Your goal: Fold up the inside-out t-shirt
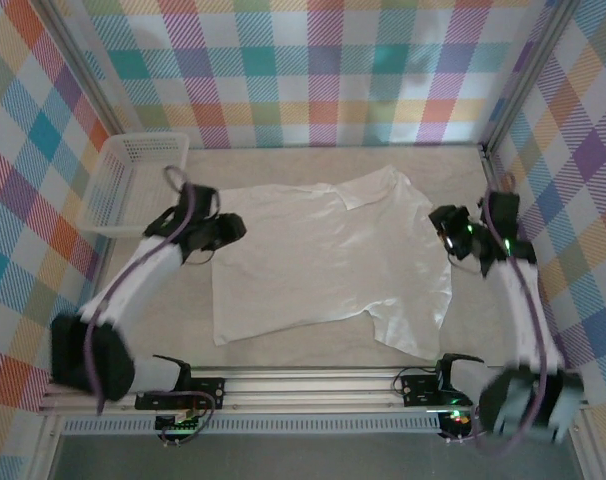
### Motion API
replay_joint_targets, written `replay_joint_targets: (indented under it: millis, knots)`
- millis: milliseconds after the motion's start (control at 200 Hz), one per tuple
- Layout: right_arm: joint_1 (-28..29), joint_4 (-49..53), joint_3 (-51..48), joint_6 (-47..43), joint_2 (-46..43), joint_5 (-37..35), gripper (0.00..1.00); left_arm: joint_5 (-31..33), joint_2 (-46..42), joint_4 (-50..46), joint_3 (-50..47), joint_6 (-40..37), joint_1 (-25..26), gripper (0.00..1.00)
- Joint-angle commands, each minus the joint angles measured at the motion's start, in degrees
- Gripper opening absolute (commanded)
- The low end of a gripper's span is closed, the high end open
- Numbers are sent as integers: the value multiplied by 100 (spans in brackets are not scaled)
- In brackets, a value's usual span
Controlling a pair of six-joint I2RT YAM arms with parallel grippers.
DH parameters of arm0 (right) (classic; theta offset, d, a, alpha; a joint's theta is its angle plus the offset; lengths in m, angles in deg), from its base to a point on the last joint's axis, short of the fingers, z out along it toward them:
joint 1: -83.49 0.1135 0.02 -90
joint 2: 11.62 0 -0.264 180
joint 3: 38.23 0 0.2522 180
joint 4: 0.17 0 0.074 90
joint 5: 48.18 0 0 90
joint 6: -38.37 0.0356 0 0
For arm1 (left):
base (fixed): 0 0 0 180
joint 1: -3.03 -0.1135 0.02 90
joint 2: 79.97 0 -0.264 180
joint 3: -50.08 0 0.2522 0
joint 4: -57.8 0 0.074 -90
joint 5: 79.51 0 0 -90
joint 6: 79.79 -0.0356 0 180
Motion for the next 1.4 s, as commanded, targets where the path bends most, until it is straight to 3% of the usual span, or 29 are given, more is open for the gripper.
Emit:
replay_joint_targets:
  millis: [0, 120, 175, 420, 600, 870, 955, 1055, 1170, 1280, 1395]
  knots:
    - [145, -9, 368, -796, 1359, 394, 37, 641, 1438, -239, 632, -23, 33, 21]
    - [186, -198, 647, -743, 2476, 312, 10, 635, 2801, -205, 1511, 175, -97, 0]
    - [185, -175, 768, -731, 2822, 228, 2, 685, 3337, -336, 1992, 163, -135, 0]
    - [185, -340, 462, -287, 3400, 81, 0, 884, 5173, -837, 3768, 343, -391, 0]
    - [260, -697, 14, 475, 3599, 309, 0, 623, 6245, -1182, 5326, 270, -578, 0]
    - [923, -1099, 55, 1437, 3574, -127, 0, -58, 7214, -1330, 7669, 164, -794, 4]
    - [925, -1174, -20, 1529, 3093, -297, 0, -308, 6957, -1260, 7805, 94, -804, 9]
    - [900, -690, 68, 968, 2318, -629, 8, -728, 6139, -1160, 7349, -28, -795, 14]
    - [863, 59, -550, 653, 1081, -1484, 24, -1043, 4281, -197, 5122, -39, -793, 19]
    - [737, 242, -1471, 483, -143, -1959, 31, -1082, 2440, 440, 3062, -36, -793, 22]
    - [626, 786, -1770, 188, -514, -2156, 38, -899, 762, 682, 1339, -79, -795, 26]
